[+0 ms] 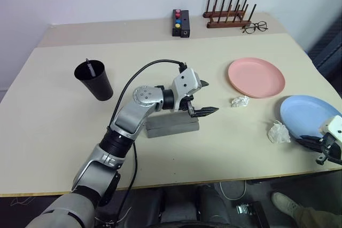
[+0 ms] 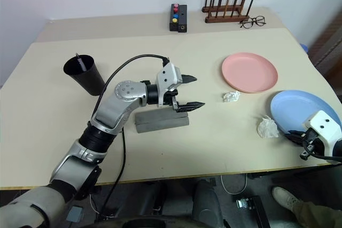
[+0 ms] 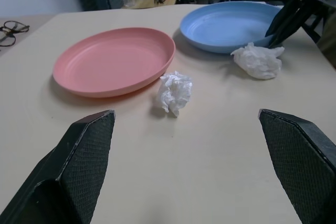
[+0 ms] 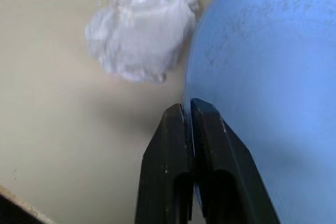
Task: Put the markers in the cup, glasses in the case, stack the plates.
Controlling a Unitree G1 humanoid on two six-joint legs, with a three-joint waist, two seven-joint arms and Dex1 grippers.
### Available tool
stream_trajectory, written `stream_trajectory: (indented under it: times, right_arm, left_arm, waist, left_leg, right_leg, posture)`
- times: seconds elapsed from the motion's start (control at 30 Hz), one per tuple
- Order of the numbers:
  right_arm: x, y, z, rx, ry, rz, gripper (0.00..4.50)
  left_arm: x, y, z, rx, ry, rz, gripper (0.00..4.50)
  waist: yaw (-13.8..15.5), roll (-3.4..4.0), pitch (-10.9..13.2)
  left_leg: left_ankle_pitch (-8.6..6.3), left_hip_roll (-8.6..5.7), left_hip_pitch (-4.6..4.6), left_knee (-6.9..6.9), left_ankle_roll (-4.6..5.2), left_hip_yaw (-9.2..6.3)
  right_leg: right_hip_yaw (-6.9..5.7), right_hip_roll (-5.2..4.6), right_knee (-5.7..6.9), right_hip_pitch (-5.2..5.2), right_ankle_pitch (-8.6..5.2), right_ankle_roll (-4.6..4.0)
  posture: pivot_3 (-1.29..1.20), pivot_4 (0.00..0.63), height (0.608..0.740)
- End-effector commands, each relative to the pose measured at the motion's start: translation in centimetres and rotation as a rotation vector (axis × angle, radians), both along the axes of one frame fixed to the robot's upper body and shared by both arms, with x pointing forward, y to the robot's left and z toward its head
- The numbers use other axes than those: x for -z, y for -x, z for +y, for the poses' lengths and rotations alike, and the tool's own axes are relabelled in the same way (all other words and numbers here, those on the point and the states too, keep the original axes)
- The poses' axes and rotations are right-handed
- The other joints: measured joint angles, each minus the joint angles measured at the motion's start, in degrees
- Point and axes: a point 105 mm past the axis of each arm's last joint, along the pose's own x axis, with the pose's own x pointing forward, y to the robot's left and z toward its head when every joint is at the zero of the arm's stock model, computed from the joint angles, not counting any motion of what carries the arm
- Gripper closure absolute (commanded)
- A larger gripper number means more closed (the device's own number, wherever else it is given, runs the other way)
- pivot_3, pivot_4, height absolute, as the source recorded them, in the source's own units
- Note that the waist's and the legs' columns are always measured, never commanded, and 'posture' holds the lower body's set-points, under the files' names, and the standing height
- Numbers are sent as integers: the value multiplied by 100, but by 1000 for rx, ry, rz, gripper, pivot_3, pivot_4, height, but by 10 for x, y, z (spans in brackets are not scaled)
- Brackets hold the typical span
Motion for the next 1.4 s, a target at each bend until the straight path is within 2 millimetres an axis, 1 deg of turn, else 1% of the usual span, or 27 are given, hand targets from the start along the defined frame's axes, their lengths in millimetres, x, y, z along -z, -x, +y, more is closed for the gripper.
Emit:
stream_trajectory:
  times: [0.03, 0.13, 0.2, 0.27, 0.33, 0.43, 0.53, 0.63, 0.7, 0.83, 0.9, 1.03, 1.23, 1.33, 1.4]
  right_arm:
    - [-14, -7, -1, 19, 22, -51, 4481]
    - [-28, -15, -5, 44, 51, -107, 4481]
    - [-43, -23, -7, 59, 78, -157, 4481]
    - [-57, -28, -5, 49, 95, -192, 4481]
    - [-72, -34, 0, 32, 113, -220, 4481]
    - [-87, -41, 11, -20, 129, -245, 4481]
    - [-97, -53, 21, -68, 138, -283, 4481]
    - [-103, -70, 36, -121, 114, -320, 4481]
    - [-100, -81, 45, -158, 105, -325, 4481]
    - [-83, -107, 65, -226, 72, -313, 4481]
    - [-70, -121, 73, -257, 77, -292, 4481]
    - [-50, -136, 84, -295, 55, -252, 4481]
    - [-40, -147, 88, -312, 34, -222, 4481]
    - [-38, -150, 86, -313, 30, -204, 3559]
    - [-40, -152, 86, -311, 38, -217, 2614]
  left_arm:
    - [-10, 4, -4, 16, 18, -43, 0]
    - [-11, 4, -5, 18, 21, -43, 0]
    - [-11, 4, -6, 20, 22, -42, 0]
    - [-11, 4, -7, 21, 23, -43, 0]
    - [-11, 4, -7, 21, 22, -43, 0]
    - [-11, 3, -6, 20, 21, -44, 0]
    - [-12, 4, -6, 20, 20, -45, 0]
    - [-12, 3, -5, 14, 19, -47, 0]
    - [-13, 3, -4, 7, 20, -48, 0]
    - [-13, 3, 0, -15, 21, -45, 0]
    - [-13, 3, 2, -26, 24, -36, 0]
    - [-11, 3, 10, -57, 19, -24, 0]
    - [-9, 5, 18, -89, 9, -11, 0]
    - [-9, 6, 18, -95, 7, -10, 0]
    - [-9, 7, 18, -97, 8, -9, 0]
  waist:
    - [2, 0, 0]
    - [1, 0, 0]
    - [1, 1, 0]
    - [0, 3, -1]
    - [0, 6, -1]
    - [0, 6, -1]
    - [-8, 5, 0]
    - [-13, 6, -1]
    - [-9, 5, 0]
    - [-16, 3, 1]
    - [-12, 3, 1]
    - [-9, 6, 0]
    - [-13, 6, 0]
    - [-19, 7, 0]
    - [-15, 7, 0]
  left_leg:
    - [0, 0, 0, 0, 0, 0]
    - [0, 0, 0, 0, 0, 0]
    - [0, -1, 0, 0, 0, 0]
    - [0, -1, 0, 0, 0, 1]
    - [0, 0, 0, -1, 0, 0]
    - [0, 0, -1, -1, 0, 1]
    - [0, 0, -1, 0, 0, 1]
    - [0, 1, 0, -1, 0, 2]
    - [0, 1, -1, -2, 0, 4]
    - [1, 1, -2, 1, -1, 4]
    - [1, 1, -3, -2, -1, 3]
    - [1, 0, -7, -2, -1, 4]
    - [1, -1, -9, -2, -2, 2]
    - [1, 0, -9, -2, -2, 2]
    - [1, 0, -9, -2, -2, 1]
  right_leg:
    - [0, 0, 0, 0, 0, 0]
    - [0, 0, 0, 0, 0, 0]
    - [1, -1, 0, 0, 0, 0]
    - [1, -1, 1, 0, 0, 0]
    - [0, 0, 0, -1, 0, 0]
    - [1, 0, 0, -1, 0, 0]
    - [1, 0, 0, -1, 0, 0]
    - [0, 1, 1, -2, 0, 0]
    - [1, 0, 0, -4, 0, 0]
    - [0, 0, 0, -3, 0, 0]
    - [0, 0, 0, -6, 0, 0]
    - [1, 0, 1, -12, 0, 0]
    - [0, 0, 1, -14, 0, -1]
    - [0, 0, 1, -14, 0, -1]
    - [0, 0, 1, -15, 0, -1]
  posture:
    - [0, 150, 740]
    - [0, 150, 740]
    - [0, 150, 740]
    - [0, 150, 740]
    - [0, 150, 740]
    - [0, 150, 740]
    - [0, 150, 740]
    - [0, 150, 740]
    - [0, 150, 740]
    - [0, 150, 740]
    - [0, 150, 740]
    - [0, 150, 740]
    - [0, 150, 740]
    - [0, 150, 740]
    - [0, 150, 740]
